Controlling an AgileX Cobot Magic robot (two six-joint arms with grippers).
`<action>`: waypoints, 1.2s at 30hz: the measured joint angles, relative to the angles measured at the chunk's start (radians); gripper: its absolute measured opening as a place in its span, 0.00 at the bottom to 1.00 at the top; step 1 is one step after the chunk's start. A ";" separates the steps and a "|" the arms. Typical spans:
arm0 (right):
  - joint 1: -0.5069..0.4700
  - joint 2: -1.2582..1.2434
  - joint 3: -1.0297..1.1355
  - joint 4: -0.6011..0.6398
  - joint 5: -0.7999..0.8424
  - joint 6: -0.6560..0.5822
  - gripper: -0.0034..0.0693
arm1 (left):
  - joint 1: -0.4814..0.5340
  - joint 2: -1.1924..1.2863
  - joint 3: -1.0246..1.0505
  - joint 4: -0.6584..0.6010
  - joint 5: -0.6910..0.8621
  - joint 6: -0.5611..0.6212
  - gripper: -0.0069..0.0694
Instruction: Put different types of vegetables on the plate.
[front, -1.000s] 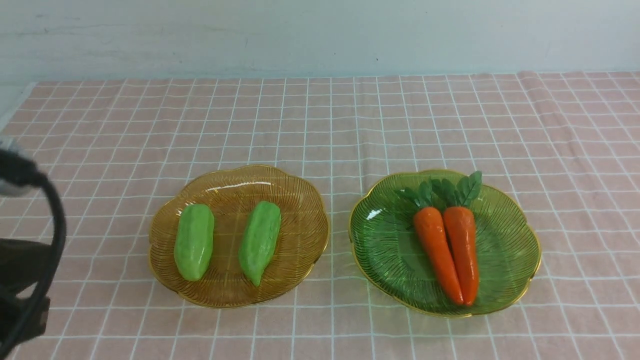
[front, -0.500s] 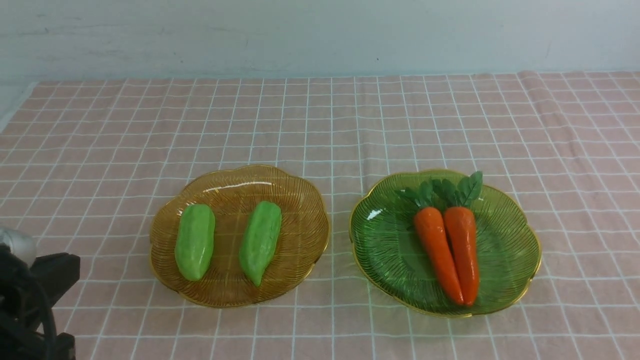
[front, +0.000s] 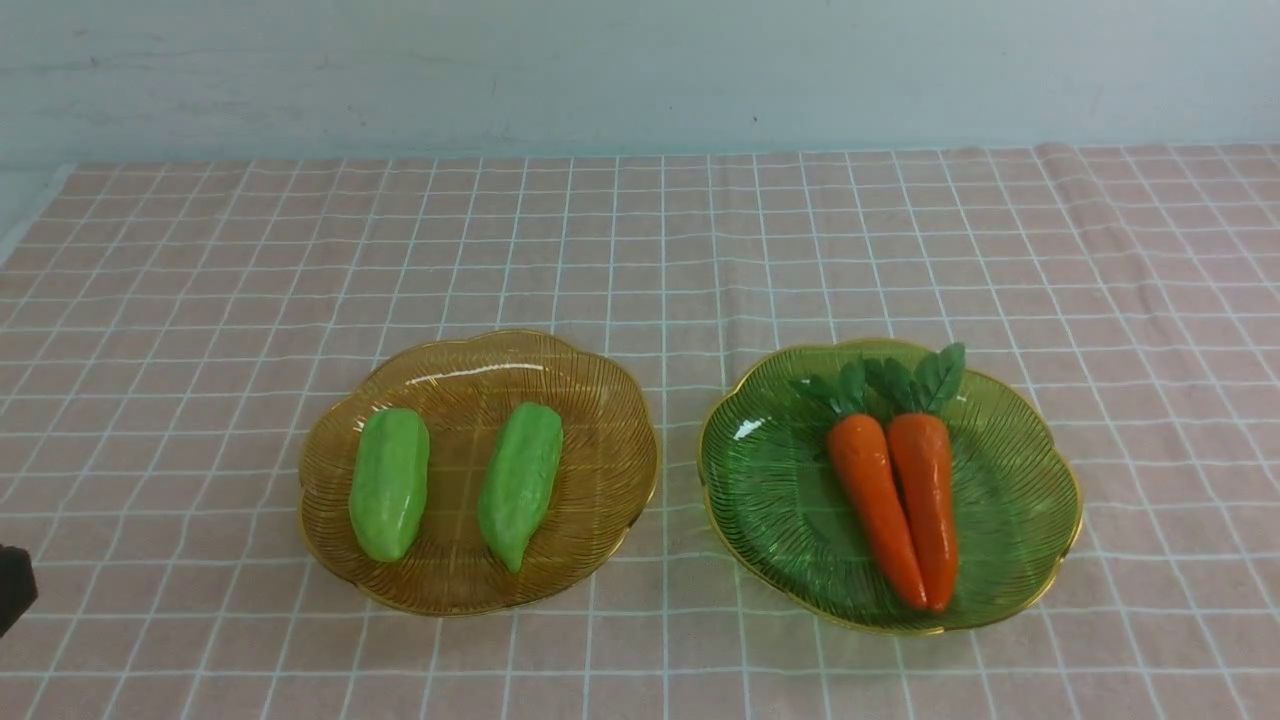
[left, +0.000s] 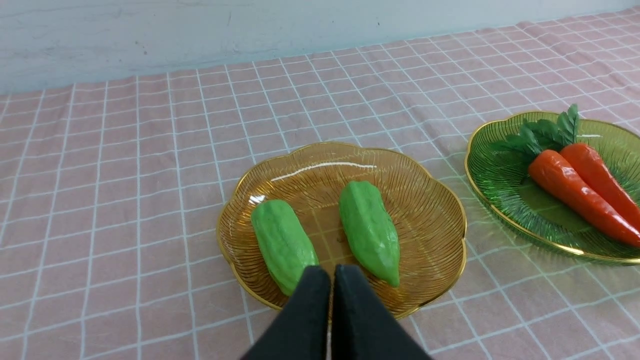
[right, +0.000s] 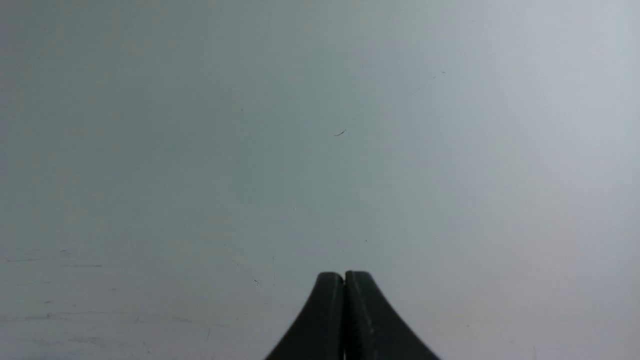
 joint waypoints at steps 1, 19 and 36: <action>0.000 0.000 0.000 0.000 0.000 0.000 0.03 | 0.000 0.000 0.000 0.003 0.000 0.001 0.09; 0.000 0.000 0.000 -0.001 0.000 0.000 0.03 | 0.247 -0.298 0.586 -0.047 -0.298 0.133 0.09; 0.000 0.000 0.000 -0.001 0.000 0.000 0.03 | 0.247 -0.300 0.586 -0.048 -0.294 0.134 0.09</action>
